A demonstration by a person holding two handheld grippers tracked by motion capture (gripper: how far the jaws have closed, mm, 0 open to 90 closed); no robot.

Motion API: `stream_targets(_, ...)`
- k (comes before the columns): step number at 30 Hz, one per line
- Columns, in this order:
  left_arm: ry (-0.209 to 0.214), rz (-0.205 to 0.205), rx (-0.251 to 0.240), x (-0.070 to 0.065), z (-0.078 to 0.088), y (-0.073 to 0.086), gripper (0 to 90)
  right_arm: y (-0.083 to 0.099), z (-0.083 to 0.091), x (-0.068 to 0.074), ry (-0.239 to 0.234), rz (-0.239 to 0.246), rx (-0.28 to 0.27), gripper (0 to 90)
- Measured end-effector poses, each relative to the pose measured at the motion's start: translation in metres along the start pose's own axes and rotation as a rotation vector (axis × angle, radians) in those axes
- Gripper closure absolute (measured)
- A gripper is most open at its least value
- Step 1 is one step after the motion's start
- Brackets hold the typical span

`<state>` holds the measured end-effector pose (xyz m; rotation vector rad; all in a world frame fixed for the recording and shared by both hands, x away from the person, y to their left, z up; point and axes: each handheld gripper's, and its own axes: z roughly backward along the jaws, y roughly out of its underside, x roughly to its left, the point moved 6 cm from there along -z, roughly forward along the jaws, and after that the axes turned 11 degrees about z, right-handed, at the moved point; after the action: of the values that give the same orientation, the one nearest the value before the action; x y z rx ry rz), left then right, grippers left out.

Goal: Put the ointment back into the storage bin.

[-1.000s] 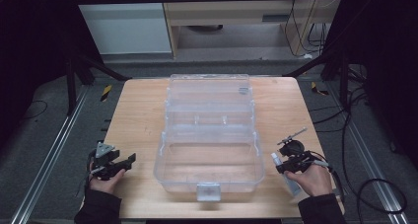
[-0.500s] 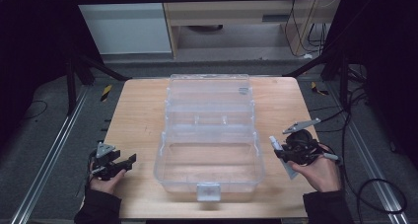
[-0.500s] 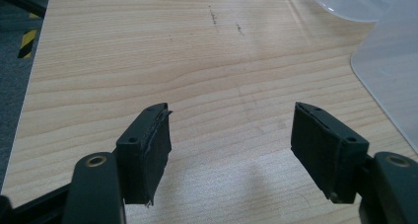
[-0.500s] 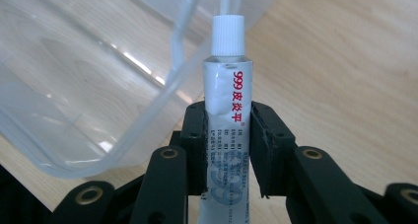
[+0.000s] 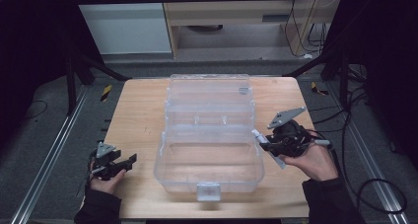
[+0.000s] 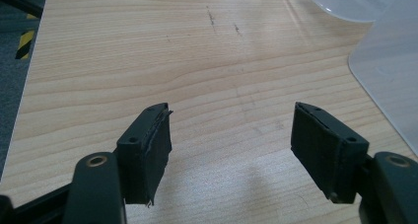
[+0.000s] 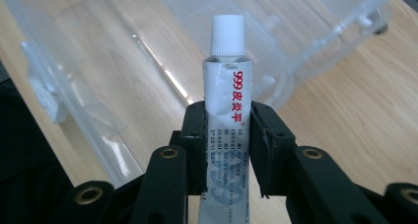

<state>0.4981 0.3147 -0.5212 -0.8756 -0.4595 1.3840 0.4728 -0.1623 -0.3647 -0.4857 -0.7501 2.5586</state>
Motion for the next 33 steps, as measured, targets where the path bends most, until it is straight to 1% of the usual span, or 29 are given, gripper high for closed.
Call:
stream_targets(1,0.000,-0.001,-0.001,0.000,0.000,0.000,31.1,-0.008,-0.001,0.002,-0.012,0.032,0.001,69.6)
stream_targets(2,0.000,-0.001,-0.001,0.000,0.000,0.000,31.2,-0.008,-0.001,0.002,-0.012,0.032,0.001,69.6)
stream_targets(3,0.001,0.001,-0.002,0.000,0.000,0.000,31.2,-0.012,-0.001,0.003,-0.019,0.047,0.001,69.6)
stream_targets(4,0.001,0.000,-0.001,0.000,0.000,0.000,31.2,-0.021,-0.003,0.005,-0.028,0.084,0.002,69.6)
stream_targets(5,0.001,0.000,-0.001,0.000,0.000,0.000,31.2,-0.021,-0.003,0.005,-0.028,0.084,0.002,69.6)
stream_targets(6,0.000,-0.001,-0.002,0.000,0.000,0.000,31.2,-0.029,-0.005,0.007,-0.040,0.117,0.004,69.6)
stream_targets(7,0.000,-0.001,-0.002,0.000,0.000,0.000,31.3,-0.029,-0.005,0.007,-0.040,0.117,0.004,69.6)
stream_targets(9,0.002,0.000,-0.004,0.000,0.000,0.000,31.3,-0.037,-0.007,0.010,-0.054,0.141,0.000,69.6)
stream_targets(10,0.002,0.000,-0.005,0.000,0.000,0.000,31.3,-0.044,-0.010,0.013,-0.071,0.166,-0.001,69.6)
stream_targets(11,0.002,0.000,-0.005,0.000,0.000,0.000,31.3,-0.044,-0.010,0.013,-0.071,0.166,-0.001,69.6)
stream_targets(15,0.002,0.000,-0.006,0.000,0.000,-0.001,31.3,-0.056,-0.018,0.017,-0.090,0.213,0.010,69.6)
stream_targets(16,0.003,0.001,-0.005,0.000,0.000,-0.001,31.4,-0.058,-0.019,0.018,-0.099,0.216,0.014,69.6)
stream_targets(17,0.003,0.001,-0.006,0.000,0.000,-0.001,31.3,-0.060,-0.022,0.020,-0.105,0.234,0.023,69.6)
stream_targets(19,0.003,-0.001,-0.004,0.000,0.001,-0.001,31.4,-0.063,-0.028,0.023,-0.113,0.252,0.034,69.6)
stream_targets(20,0.002,-0.001,-0.004,0.000,0.001,-0.001,31.4,-0.065,-0.031,0.025,-0.120,0.270,0.043,69.6)
stream_targets(23,0.003,0.002,-0.007,0.000,0.001,-0.001,31.4,-0.067,-0.040,0.029,-0.141,0.290,0.063,69.6)
stream_targets(25,0.001,0.000,-0.004,0.001,0.001,-0.001,31.4,-0.067,-0.048,0.032,-0.151,0.306,0.081,69.6)
stream_targets(28,0.002,0.002,-0.006,0.001,0.001,-0.001,31.4,-0.065,-0.057,0.036,-0.164,0.343,0.110,69.6)
stream_targets(33,0.002,0.002,-0.008,0.001,0.001,-0.001,31.4,-0.062,-0.071,0.043,-0.193,0.375,0.148,69.6)
